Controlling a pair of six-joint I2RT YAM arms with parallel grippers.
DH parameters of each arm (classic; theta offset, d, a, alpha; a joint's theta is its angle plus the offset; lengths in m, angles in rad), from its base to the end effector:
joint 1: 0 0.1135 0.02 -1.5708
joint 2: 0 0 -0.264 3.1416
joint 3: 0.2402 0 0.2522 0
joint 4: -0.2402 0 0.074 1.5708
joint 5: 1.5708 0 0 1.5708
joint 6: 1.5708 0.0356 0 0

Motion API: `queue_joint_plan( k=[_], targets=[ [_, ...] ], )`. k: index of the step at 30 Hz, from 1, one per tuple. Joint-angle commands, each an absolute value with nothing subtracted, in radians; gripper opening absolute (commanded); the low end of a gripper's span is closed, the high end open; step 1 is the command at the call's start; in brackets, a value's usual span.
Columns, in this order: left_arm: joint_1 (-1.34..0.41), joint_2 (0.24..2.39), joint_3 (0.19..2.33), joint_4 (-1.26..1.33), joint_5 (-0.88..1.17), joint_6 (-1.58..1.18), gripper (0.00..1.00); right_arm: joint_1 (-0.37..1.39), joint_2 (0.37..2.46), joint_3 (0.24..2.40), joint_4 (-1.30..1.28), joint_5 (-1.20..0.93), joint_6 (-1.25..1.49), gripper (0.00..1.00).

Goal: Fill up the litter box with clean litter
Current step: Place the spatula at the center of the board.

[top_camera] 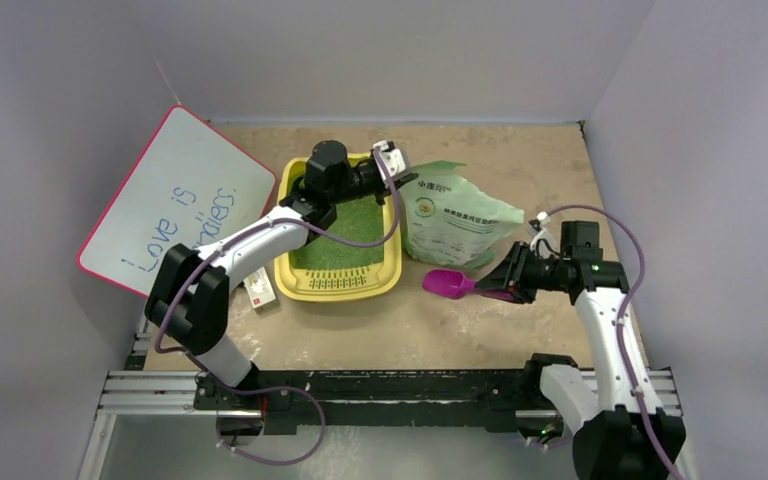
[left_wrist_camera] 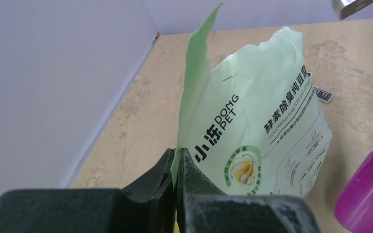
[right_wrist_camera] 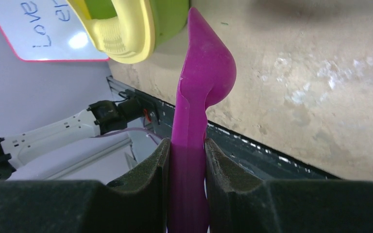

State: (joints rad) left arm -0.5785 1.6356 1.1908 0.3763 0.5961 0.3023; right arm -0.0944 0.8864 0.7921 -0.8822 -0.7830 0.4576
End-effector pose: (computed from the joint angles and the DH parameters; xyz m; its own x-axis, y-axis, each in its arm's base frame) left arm 0.3133 -0.2285 0.3186 0.2196 0.1508 -0.9639 0.8967 0.3579 0.2603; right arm 0.1598 0.0101 0.2725 -0.8842 0.3983 -0.2441 0.0716 0.6319 0.7717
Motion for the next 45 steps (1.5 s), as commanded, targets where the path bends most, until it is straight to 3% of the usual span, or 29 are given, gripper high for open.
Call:
queue_joint_plan(
  k=[1,8,11,14,20,29,36,42,45],
  targets=[
    [-0.618,1.589,1.16,0.295,0.576,0.431,0.0,-0.082,0.96,0.709,-0.558,-0.932,0.522,0.0],
    [-0.643,1.544,1.057,0.34,0.497,0.453,0.0,-0.042,1.181,0.652,-0.473,-0.867,0.447,0.03],
    [-0.643,1.543,1.058,0.328,0.5,0.445,0.0,-0.042,1.206,0.651,-0.485,-0.787,0.441,0.19],
    [-0.643,1.545,1.053,0.325,0.5,0.445,0.0,-0.042,1.186,0.654,-0.524,-0.731,0.438,0.42],
    [-0.642,1.539,1.036,0.323,0.506,0.444,0.0,-0.043,1.052,0.801,-0.738,-0.504,0.437,0.63],
    [-0.643,1.525,1.009,0.337,0.5,0.43,0.0,-0.043,0.949,1.102,-0.881,-0.353,0.411,0.73],
    [-0.643,1.519,1.014,0.33,0.509,0.422,0.0,-0.043,1.014,1.051,-0.862,-0.394,0.405,0.7],
    [-0.643,1.486,0.996,0.319,0.568,0.411,0.0,-0.043,0.995,1.126,-0.706,-0.383,0.391,0.72],
    [-0.641,1.473,1.004,0.318,0.624,0.382,0.0,-0.043,1.005,1.174,-0.548,-0.557,0.289,0.73]
  ],
)
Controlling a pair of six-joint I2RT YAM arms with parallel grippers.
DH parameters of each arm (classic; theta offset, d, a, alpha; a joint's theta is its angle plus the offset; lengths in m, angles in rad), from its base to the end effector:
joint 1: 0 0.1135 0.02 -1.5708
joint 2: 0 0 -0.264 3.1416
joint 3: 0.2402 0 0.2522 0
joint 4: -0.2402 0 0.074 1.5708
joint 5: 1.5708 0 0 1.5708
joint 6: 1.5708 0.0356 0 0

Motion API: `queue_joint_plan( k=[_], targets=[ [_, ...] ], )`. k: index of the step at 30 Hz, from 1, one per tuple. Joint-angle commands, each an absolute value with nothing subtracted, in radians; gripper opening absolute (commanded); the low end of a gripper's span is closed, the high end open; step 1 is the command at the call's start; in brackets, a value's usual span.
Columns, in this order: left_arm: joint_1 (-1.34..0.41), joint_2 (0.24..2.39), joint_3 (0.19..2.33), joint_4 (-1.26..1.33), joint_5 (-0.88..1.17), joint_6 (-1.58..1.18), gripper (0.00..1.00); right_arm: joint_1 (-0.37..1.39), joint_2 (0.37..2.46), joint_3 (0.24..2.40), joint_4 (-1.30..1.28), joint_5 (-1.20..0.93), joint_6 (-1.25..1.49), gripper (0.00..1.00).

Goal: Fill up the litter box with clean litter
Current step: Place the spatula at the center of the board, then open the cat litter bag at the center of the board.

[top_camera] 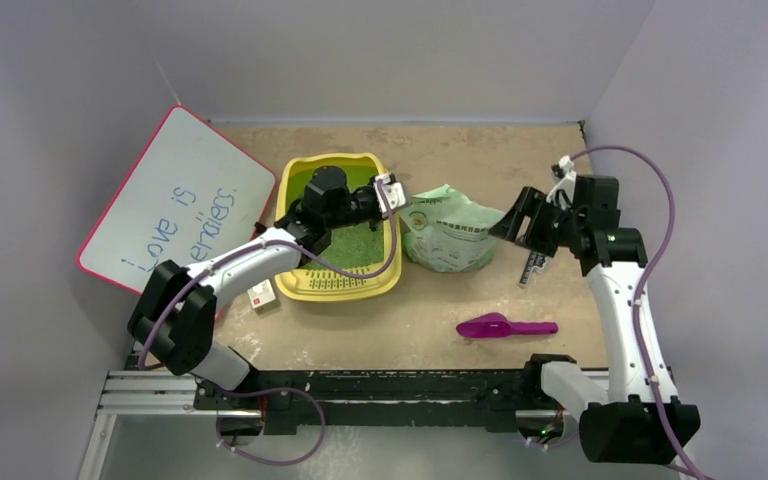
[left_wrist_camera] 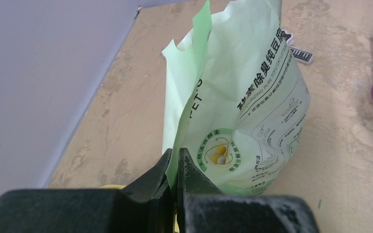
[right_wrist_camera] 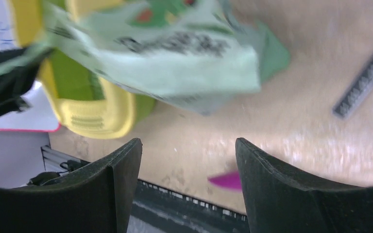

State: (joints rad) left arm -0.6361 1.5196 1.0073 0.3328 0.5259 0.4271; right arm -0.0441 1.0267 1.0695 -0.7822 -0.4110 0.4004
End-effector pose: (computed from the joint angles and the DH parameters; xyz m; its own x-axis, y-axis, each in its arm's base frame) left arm 0.2730 -0.2238 0.2907 0.2467 0.2632 -0.9327 0.8888 0.3222 0.3260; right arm 0.2047 0.0052 0.3379 -0.7191 0.3894 -0.5755 0.0280 0.8438 0.5359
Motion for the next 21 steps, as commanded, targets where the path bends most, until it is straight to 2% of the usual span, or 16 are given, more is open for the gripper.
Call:
queue_joint_plan(
  k=[1,4,6,12,15,19,21],
  targets=[
    [-0.641,1.471,1.008,0.32,0.642,0.37,0.0,-0.043,1.026,1.183,-0.492,-0.634,0.261,0.75],
    [-0.641,1.474,1.032,0.302,0.675,0.36,0.0,-0.041,1.149,1.236,-0.43,-0.86,0.181,0.76],
    [-0.641,1.47,1.037,0.303,0.674,0.354,0.0,-0.026,1.214,1.252,-0.382,-0.927,0.185,0.75],
    [-0.641,1.454,1.03,0.338,0.646,0.34,0.0,0.116,1.362,1.372,-0.553,-0.864,0.011,0.72],
    [-0.64,1.445,1.016,0.372,0.623,0.321,0.0,0.117,1.405,1.405,-0.676,-0.881,-0.072,0.55],
    [-0.634,1.448,1.001,0.416,0.604,0.298,0.0,0.118,1.359,1.349,-0.66,-0.926,-0.073,0.34],
    [-0.631,1.451,0.998,0.429,0.589,0.292,0.0,0.117,1.315,1.309,-0.639,-0.947,-0.053,0.3]
  ],
)
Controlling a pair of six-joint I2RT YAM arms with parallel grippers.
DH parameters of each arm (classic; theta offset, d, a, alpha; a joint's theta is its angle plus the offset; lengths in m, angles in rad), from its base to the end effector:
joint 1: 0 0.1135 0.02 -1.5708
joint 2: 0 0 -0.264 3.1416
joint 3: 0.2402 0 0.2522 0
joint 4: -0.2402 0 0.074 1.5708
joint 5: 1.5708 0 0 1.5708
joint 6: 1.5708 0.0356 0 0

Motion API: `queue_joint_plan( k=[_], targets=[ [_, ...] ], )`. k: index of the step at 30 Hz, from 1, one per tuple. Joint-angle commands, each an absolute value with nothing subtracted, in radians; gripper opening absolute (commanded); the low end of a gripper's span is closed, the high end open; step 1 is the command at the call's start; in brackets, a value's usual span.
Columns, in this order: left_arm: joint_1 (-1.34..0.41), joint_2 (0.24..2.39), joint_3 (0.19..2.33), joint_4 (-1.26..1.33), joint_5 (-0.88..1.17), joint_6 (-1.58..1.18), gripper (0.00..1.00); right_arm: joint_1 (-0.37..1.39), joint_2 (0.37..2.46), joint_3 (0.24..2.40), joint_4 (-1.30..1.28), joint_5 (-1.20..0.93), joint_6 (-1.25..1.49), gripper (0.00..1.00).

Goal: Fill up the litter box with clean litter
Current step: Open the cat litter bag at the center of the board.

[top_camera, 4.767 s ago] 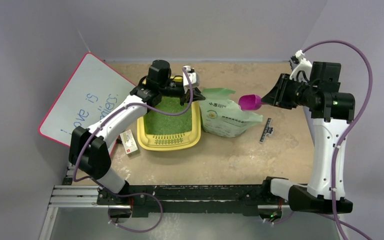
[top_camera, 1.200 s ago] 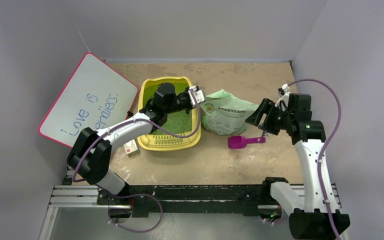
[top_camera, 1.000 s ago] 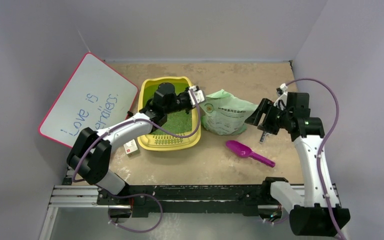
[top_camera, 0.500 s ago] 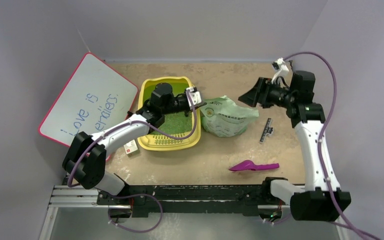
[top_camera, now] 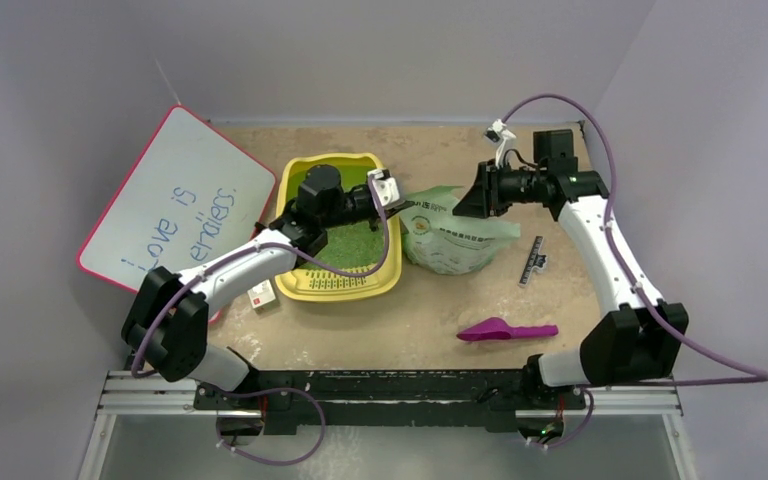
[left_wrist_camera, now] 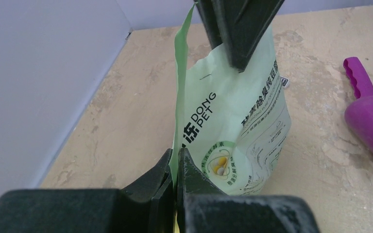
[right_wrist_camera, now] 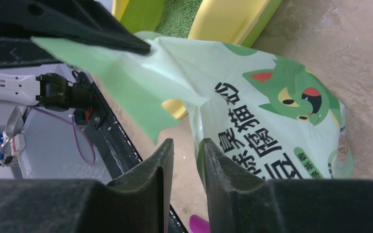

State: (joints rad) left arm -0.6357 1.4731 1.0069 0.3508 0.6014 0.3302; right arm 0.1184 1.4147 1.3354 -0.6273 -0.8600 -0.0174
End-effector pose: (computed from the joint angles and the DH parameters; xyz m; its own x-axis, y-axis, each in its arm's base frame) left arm 0.2638 -0.2197 0.3078 0.2177 0.1716 -0.9608 0.9210 0.2898 0.2605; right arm 0.2965 0.0624 0.3516 -0.6333 -0.0868 -0.7690 -0.6605 0.5784 0.4787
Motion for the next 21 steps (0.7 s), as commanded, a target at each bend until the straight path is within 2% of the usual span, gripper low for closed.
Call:
queue_joint_plan(
  k=[1,3,5,7,8,11,14,16,19,21],
  targets=[
    [-0.628,1.451,0.996,0.435,0.585,0.288,0.0,0.118,1.298,1.302,-0.645,-0.941,-0.051,0.31],
    [-0.623,1.451,0.989,0.448,0.583,0.275,0.0,0.118,1.268,1.283,-0.646,-0.924,-0.044,0.32],
    [-0.619,1.451,0.98,0.476,0.574,0.255,0.0,0.121,1.251,1.266,-0.66,-0.882,-0.015,0.27],
    [-0.613,1.449,0.973,0.509,0.575,0.232,0.0,0.125,1.269,1.265,-0.735,-0.812,-0.054,0.15],
    [-0.612,1.448,0.971,0.522,0.576,0.219,0.0,0.129,1.286,1.273,-0.788,-0.788,-0.09,0.12],
    [-0.61,1.452,0.975,0.532,0.574,0.21,0.0,0.132,1.312,1.27,-0.846,-0.819,-0.131,0.09],
    [-0.61,1.451,0.977,0.531,0.578,0.202,0.0,0.133,1.307,1.257,-0.819,-0.851,-0.098,0.22],
    [-0.61,1.446,0.975,0.53,0.581,0.198,0.0,0.145,1.322,1.25,-0.82,-0.803,-0.085,0.38],
    [-0.61,1.433,0.964,0.525,0.576,0.199,0.0,0.172,1.336,1.224,-0.84,-0.712,-0.081,0.49],
    [-0.61,1.422,0.954,0.522,0.577,0.198,0.0,0.182,1.319,1.202,-0.811,-0.551,-0.02,0.54]
  ],
)
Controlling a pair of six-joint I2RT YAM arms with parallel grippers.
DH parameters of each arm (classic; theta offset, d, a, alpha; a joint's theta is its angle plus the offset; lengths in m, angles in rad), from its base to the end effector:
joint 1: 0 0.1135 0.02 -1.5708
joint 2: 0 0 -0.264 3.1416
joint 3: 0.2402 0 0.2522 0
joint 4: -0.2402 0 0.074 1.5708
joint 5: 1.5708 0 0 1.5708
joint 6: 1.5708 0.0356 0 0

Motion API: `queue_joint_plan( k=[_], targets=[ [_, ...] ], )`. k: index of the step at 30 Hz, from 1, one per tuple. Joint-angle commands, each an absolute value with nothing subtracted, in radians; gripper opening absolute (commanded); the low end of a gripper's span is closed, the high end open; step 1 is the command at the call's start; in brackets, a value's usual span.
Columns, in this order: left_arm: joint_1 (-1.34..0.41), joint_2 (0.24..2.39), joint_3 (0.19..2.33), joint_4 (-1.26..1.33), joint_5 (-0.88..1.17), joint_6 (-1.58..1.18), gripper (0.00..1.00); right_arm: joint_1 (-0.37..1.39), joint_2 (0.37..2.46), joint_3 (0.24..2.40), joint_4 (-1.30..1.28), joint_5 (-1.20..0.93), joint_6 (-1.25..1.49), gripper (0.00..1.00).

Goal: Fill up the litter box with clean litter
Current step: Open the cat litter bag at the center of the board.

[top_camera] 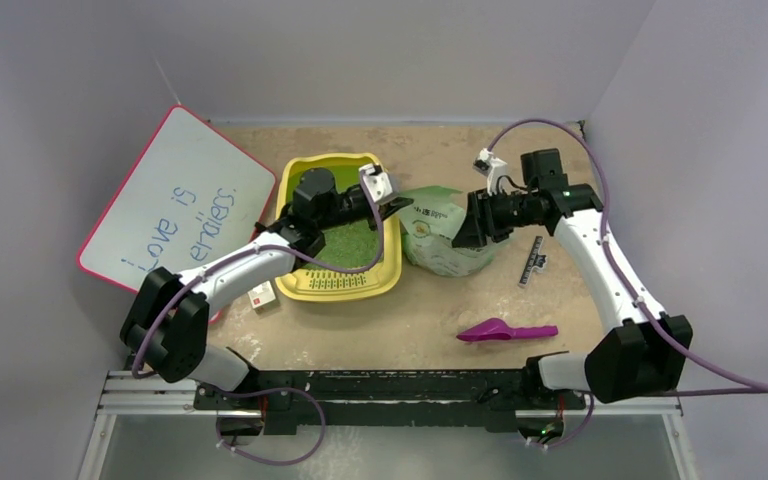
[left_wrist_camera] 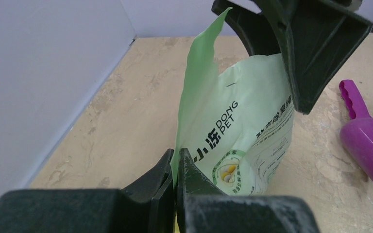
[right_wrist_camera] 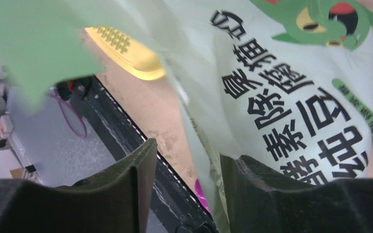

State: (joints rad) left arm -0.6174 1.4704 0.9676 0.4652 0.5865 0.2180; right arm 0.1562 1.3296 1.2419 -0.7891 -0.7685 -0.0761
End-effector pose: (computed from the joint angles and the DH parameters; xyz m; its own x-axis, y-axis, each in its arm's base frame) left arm 0.2664 -0.2133 0.3068 0.1719 0.0989 -0.9801 0.9177 0.3457 0.1958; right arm 0.2628 0.0664 0.3316 -0.7153 -0.1680 -0.6784 -0.6071 0.6301 0.4841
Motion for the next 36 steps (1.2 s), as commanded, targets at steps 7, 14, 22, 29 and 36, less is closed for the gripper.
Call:
queue_joint_plan(
  k=[7,14,22,29,36],
  targets=[
    [-0.611,1.401,0.965,0.418,0.667,0.197,0.0,0.183,1.216,1.11,-0.535,-0.355,0.211,0.86],
    [-0.613,1.388,0.98,0.253,0.714,0.264,0.0,0.184,1.103,0.975,-0.192,-0.258,0.384,0.93],
    [-0.622,1.425,1.007,0.165,0.741,0.313,0.0,0.181,1.104,0.912,0.105,-0.306,0.52,0.97],
    [-0.628,1.455,1.025,0.132,0.714,0.355,0.0,0.16,1.177,0.936,0.332,-0.479,0.671,0.97],
    [-0.634,1.469,1.023,0.114,0.672,0.388,0.0,0.117,1.145,0.99,0.257,-0.39,0.627,0.97]
  ],
)
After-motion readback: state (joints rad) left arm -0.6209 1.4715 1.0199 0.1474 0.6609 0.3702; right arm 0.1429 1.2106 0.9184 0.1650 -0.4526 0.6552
